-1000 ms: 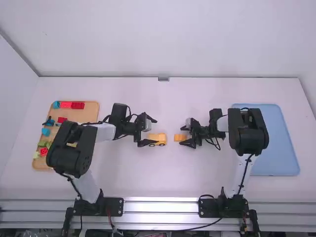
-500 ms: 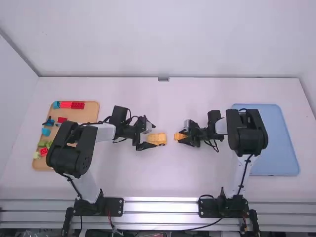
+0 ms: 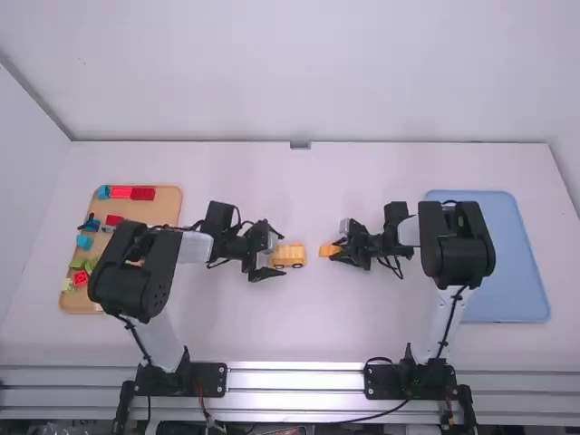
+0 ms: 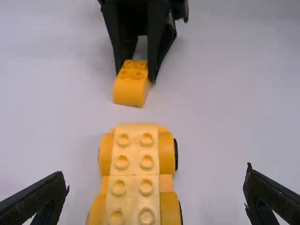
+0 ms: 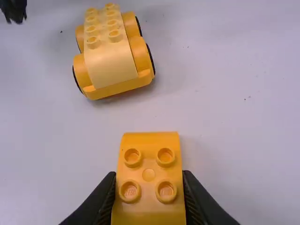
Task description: Assemble lego blocks to make yellow taxi
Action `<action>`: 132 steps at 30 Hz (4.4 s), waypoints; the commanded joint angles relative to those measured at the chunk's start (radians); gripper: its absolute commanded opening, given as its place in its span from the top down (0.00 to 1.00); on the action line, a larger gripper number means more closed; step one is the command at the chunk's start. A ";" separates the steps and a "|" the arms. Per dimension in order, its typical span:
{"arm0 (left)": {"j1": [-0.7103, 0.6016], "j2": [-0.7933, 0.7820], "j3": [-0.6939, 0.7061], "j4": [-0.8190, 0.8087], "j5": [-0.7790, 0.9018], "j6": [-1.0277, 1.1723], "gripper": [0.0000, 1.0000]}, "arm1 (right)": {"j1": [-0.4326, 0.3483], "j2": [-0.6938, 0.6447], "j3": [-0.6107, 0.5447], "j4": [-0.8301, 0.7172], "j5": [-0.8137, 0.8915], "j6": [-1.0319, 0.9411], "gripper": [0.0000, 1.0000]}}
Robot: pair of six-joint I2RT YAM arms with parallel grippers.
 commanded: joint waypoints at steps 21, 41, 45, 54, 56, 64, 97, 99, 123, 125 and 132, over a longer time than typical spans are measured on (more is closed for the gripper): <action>-0.023 0.221 -0.011 0.283 -0.050 -0.093 0.22 | 0.277 -0.203 0.017 0.068 0.061 0.117 0.91; -0.020 0.221 -0.011 0.294 -0.056 -0.096 0.51 | 0.319 -0.108 0.017 0.229 -0.010 0.222 0.98; -0.018 0.221 -0.011 0.295 -0.056 -0.119 0.50 | 0.338 -0.101 0.015 0.241 -0.010 0.222 0.98; -0.018 0.221 -0.011 0.292 -0.056 -0.121 0.51 | 0.317 -0.025 0.018 0.343 -0.072 0.274 0.98; -0.018 0.221 -0.011 0.290 -0.056 -0.121 0.51 | 0.312 -0.026 0.035 0.310 -0.063 0.270 0.98; -0.026 0.221 -0.011 0.294 -0.056 -0.121 0.51 | 0.316 -0.026 0.037 0.261 -0.018 0.235 0.98; -0.029 0.221 -0.011 0.295 -0.056 -0.121 0.57 | 0.317 -0.048 0.103 0.023 0.091 0.106 1.00; -0.029 0.221 -0.010 0.295 -0.056 -0.121 0.57 | 0.302 -0.050 0.103 0.022 0.079 0.106 1.00; -0.029 0.221 0.006 0.272 -0.056 -0.121 0.61 | 0.284 -0.067 0.012 0.187 -0.019 0.267 0.97; -0.029 0.221 0.006 0.272 -0.057 -0.121 0.61 | 0.275 -0.082 0.006 0.184 -0.016 0.266 0.97; -0.029 0.221 0.006 0.272 -0.056 -0.121 0.61 | 0.318 -0.061 -0.057 0.350 0.046 0.319 0.98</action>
